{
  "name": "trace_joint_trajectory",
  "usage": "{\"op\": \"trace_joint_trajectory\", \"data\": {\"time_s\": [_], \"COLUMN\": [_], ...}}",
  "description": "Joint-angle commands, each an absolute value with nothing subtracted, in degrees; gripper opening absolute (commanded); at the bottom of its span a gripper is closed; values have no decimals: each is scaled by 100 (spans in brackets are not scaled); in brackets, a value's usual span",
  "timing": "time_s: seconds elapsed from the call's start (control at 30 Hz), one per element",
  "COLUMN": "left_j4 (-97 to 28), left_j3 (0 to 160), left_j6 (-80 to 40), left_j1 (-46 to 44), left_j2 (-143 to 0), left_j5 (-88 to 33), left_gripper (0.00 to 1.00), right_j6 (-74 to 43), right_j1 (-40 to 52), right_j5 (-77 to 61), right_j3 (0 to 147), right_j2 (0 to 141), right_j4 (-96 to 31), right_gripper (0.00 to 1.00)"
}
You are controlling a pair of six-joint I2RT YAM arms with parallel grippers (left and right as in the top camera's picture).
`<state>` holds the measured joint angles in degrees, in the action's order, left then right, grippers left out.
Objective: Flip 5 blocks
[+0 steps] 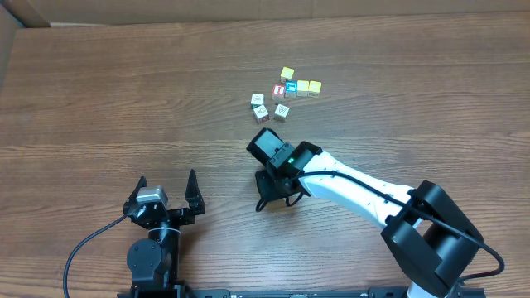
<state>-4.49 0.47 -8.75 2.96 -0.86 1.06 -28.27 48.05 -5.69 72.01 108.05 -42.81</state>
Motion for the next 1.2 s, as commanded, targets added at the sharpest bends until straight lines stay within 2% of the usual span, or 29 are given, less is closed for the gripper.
{"op": "trace_joint_trajectory", "data": {"time_s": [0.0, 1.17], "left_j4": [-440, -440], "left_j3": [27, 27], "left_j6": [-770, -770], "left_j1": [261, 261], "left_j2": [-25, -25], "left_j5": [43, 43], "left_gripper": [100, 100], "right_j6": [-2871, -2915], "right_j1": [4827, 4814], "right_j5": [-609, -49], "right_j3": [7107, 6777], "right_j2": [10744, 10744], "right_j4": [-4230, -3927], "right_gripper": [4, 4]}}
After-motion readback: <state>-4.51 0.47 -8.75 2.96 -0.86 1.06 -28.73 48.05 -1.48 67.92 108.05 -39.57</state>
